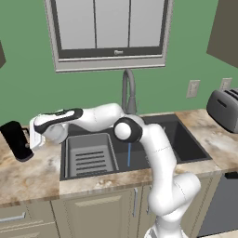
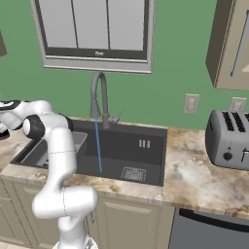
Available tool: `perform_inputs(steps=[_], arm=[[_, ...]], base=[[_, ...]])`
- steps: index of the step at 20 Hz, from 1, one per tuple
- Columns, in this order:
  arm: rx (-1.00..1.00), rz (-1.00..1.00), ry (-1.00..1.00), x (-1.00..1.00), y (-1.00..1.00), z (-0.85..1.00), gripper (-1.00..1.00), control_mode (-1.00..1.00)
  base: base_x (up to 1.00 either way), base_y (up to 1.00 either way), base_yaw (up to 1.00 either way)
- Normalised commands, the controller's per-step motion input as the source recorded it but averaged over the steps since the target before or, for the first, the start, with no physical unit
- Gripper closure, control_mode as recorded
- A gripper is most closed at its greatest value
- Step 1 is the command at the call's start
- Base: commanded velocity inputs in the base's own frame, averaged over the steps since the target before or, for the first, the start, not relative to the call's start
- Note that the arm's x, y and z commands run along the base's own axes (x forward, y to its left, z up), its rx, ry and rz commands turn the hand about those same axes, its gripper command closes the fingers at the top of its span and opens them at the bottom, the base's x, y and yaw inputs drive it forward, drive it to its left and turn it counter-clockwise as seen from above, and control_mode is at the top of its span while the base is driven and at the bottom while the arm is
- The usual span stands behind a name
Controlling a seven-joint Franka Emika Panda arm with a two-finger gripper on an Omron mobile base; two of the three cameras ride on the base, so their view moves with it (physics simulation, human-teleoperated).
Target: Turn on the sink faucet and place the jug under the water for a few seconds to fill it up.
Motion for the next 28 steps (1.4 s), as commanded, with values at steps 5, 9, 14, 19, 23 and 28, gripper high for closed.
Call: perform_inputs(steps=[5,9,14,19,23,28], arm=[[0.01,0.06,0.00,0.05,-0.06,-0.11,-1.00,-1.00],[0.02,0.07,-0.01,0.02,-0.14,-0.11,-1.00,-1.00],[0.04,0.07,-0.02,0.00,-0.15,-0.06,-1.00,-1.00],[0.06,0.05,-0.01,0.00,-0.16,-0.06,-1.00,-1.00],[0.05,0.01,0.00,0.03,-0.06,-0.07,-1.00,-1.00],[0.03,0.00,0.00,0.05,0.00,-0.05,-1.00,-1.00]], base=[[0.00,0.00,0.00],[0.00,0.00,0.00],[0.00,0.00,0.00],[0.00,0.00,0.00],[0.00,0.00,0.00],[0.00,0.00,0.00]])
